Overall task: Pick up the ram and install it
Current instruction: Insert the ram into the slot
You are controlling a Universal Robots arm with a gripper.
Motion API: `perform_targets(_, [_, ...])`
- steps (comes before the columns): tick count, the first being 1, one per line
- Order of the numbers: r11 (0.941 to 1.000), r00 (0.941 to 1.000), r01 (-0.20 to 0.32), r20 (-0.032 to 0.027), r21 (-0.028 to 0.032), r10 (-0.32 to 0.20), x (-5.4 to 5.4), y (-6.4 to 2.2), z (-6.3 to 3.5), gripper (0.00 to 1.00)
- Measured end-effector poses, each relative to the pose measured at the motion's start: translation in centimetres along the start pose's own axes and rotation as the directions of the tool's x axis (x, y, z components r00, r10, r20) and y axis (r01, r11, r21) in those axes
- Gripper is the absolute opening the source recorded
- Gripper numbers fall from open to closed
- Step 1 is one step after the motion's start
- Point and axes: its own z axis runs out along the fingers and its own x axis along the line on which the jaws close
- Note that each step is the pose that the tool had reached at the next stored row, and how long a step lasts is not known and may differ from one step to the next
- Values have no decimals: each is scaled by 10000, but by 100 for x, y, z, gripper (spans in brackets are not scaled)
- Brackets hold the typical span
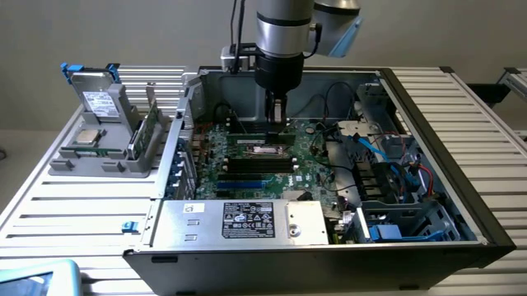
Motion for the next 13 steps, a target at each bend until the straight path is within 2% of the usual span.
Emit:
perform_targets(6, [10000, 10000, -2, -94, 1, 2, 13, -5, 69, 13])
perform_targets(13, [10000, 9999, -4, -151, 2, 4, 47, -10, 165, 13])
